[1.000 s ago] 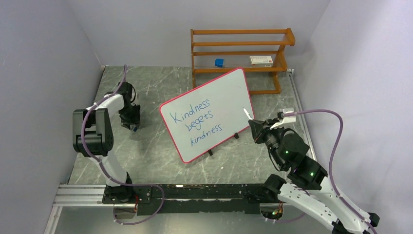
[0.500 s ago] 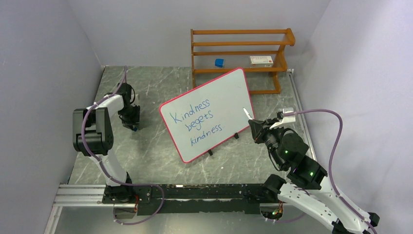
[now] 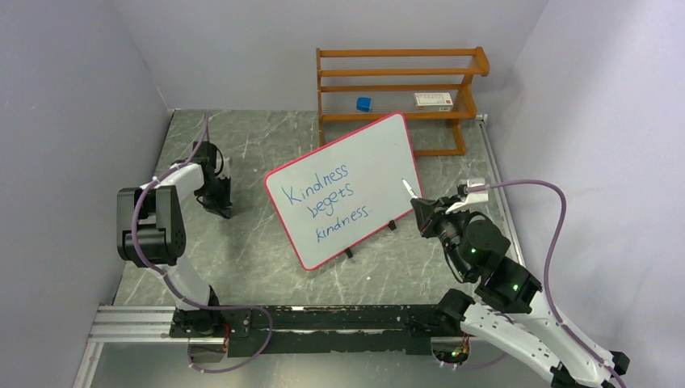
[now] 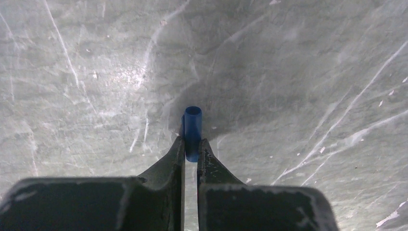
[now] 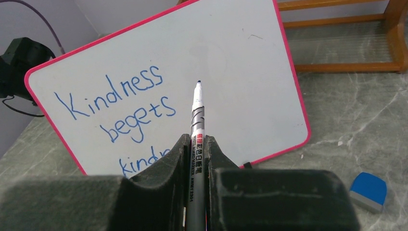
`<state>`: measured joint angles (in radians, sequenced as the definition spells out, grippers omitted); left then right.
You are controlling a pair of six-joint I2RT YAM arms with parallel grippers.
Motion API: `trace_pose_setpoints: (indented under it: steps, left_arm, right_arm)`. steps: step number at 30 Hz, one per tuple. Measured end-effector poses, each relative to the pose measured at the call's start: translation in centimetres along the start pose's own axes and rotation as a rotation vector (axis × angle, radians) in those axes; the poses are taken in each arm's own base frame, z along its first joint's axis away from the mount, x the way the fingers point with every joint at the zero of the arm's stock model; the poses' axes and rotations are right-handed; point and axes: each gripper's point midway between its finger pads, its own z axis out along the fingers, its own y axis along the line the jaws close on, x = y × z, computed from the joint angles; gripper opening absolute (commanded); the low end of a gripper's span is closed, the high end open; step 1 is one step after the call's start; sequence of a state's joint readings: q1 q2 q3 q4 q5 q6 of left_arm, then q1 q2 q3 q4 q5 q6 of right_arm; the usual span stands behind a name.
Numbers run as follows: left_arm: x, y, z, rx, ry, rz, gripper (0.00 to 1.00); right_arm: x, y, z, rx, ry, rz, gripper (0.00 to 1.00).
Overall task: Write a sentence on the whiteboard
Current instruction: Close the whiteboard marker at the center of the board.
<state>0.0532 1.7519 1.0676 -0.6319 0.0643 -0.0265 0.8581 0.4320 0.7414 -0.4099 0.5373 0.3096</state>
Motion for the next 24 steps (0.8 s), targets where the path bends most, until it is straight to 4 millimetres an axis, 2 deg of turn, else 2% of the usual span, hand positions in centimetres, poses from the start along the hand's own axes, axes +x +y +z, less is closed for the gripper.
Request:
trace_pose_setpoints:
  steps: [6, 10, 14, 19, 24]
  left_arm:
    - [0.4, -0.5, -1.4, 0.015, -0.035, 0.000, 0.05]
    - [-1.0, -1.1, -4.7, 0.022, -0.156, 0.012, 0.05]
    - [-3.0, -2.5, -9.9, 0.031, -0.343, 0.054, 0.05]
    - [-5.1, -5.5, -16.7, 0.064, -0.557, 0.142, 0.05]
    - [-6.0, -7.9, -23.4, 0.101, -0.739, 0.241, 0.05]
  right_arm:
    - [0.2, 0.5, 0.0, -0.025, 0.009, -0.004, 0.00]
    - [0.4, 1.1, 0.1, -0.056, 0.021, -0.010, 0.00]
    - [0.7, 2.1, 0.3, -0.107, 0.038, -0.021, 0.00]
    - [0.8, 3.2, 0.3, -0.163, 0.048, -0.020, 0.00]
    - [0.5, 4.3, 0.2, -0.219, 0.041, -0.015, 0.00]
